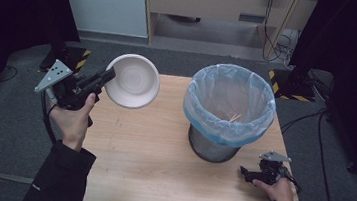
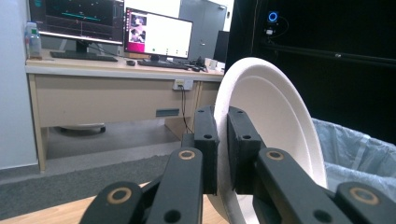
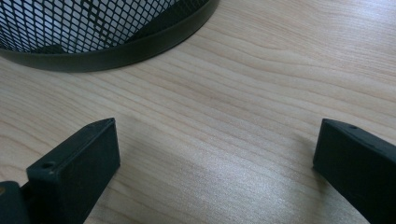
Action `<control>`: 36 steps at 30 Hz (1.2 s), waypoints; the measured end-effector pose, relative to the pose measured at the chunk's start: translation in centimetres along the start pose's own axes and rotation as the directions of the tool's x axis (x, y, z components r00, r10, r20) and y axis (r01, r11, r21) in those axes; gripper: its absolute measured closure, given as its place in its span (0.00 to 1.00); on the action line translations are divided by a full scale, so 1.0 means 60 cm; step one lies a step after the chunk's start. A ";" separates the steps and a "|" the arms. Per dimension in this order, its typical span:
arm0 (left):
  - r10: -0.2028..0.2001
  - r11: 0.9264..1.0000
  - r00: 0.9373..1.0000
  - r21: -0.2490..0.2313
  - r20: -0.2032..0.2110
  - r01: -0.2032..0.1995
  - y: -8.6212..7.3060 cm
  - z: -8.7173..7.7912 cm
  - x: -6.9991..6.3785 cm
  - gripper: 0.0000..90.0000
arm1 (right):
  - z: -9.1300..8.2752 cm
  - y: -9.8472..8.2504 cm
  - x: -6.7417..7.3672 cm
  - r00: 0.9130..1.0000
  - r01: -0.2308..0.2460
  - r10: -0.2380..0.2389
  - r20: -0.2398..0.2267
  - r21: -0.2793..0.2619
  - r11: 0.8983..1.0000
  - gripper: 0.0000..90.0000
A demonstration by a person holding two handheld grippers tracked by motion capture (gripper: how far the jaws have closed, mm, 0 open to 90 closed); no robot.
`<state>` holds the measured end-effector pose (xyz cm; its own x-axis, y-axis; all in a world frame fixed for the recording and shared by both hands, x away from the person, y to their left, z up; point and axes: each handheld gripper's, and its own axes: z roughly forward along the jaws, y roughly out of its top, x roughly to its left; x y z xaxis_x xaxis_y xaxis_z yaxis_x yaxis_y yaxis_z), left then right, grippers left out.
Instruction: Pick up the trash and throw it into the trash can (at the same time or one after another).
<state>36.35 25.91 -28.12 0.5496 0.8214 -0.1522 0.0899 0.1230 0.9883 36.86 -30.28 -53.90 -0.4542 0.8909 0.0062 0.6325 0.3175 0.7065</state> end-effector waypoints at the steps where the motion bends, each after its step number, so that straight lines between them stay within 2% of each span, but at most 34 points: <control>1: -0.001 1.000 1.000 -0.002 0.002 0.001 0.002 0.001 -0.001 0.93 | 0.000 0.000 0.000 1.000 0.000 0.000 0.000 0.000 1.000 0.01; 15: 0.012 1.000 1.000 -0.027 0.027 -0.011 0.030 0.025 -0.022 0.93 | 0.000 0.000 0.000 1.000 0.000 0.000 0.000 0.000 1.000 0.01; 23: 0.011 0.999 0.999 -0.033 0.042 -0.010 0.035 0.040 -0.033 0.93 | 0.000 0.000 0.000 1.000 0.000 0.000 0.000 0.000 1.000 0.01; 36: 0.048 0.998 0.996 -0.046 0.075 -0.044 0.065 0.066 -0.065 0.93 | 0.000 0.000 0.000 1.000 0.000 0.000 0.000 0.000 1.000 0.01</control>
<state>37.86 20.99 -23.72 0.6140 0.7823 -0.1051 0.0275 0.1119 0.9933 36.86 -30.28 -53.90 -0.4542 0.8909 0.0063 0.6326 0.3175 0.7064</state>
